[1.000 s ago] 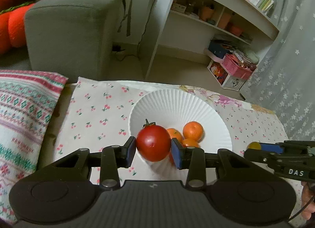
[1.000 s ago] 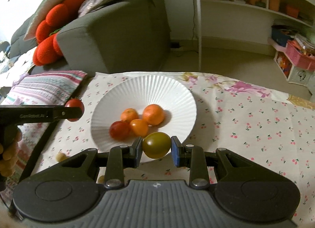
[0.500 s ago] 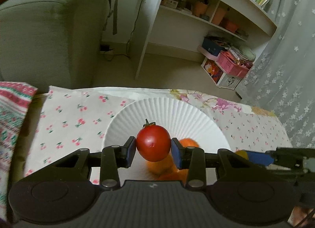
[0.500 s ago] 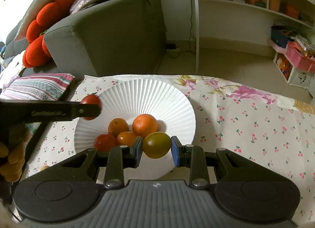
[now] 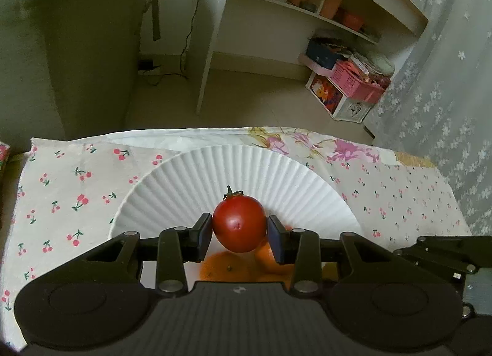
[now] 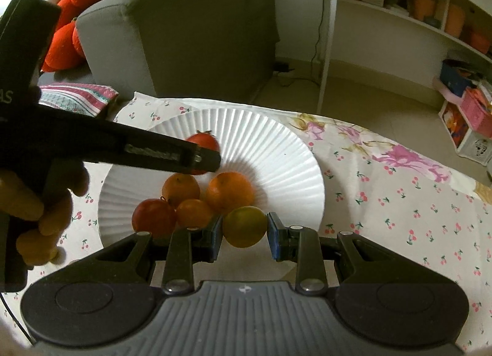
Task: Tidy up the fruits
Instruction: 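Carry the red tomato over the plate while the right gripper carries the olive fruit there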
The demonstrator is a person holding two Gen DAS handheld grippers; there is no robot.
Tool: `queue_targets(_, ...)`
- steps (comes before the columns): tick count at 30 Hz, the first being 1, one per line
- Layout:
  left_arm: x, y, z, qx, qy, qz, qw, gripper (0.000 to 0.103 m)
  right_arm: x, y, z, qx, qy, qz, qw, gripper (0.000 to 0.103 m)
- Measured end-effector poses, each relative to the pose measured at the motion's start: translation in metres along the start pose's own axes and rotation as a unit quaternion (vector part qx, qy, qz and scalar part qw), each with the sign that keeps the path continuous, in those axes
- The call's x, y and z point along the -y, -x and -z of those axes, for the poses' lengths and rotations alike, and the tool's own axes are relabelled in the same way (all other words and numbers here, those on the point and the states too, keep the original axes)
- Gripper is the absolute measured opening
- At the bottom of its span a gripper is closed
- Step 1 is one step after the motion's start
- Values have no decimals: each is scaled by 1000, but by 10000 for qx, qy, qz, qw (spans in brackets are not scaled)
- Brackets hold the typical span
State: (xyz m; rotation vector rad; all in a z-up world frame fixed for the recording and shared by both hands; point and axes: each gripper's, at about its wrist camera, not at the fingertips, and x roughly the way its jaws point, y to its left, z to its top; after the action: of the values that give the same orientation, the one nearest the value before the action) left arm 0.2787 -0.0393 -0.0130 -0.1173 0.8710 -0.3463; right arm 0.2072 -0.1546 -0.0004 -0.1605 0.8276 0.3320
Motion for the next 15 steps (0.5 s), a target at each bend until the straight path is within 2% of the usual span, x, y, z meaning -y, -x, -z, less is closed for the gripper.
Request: queue_targets(15, -5, 1, 2, -43, 140, 59, 9999, 31, -5, -13, -1, -64, 112, 35, 9999, 27)
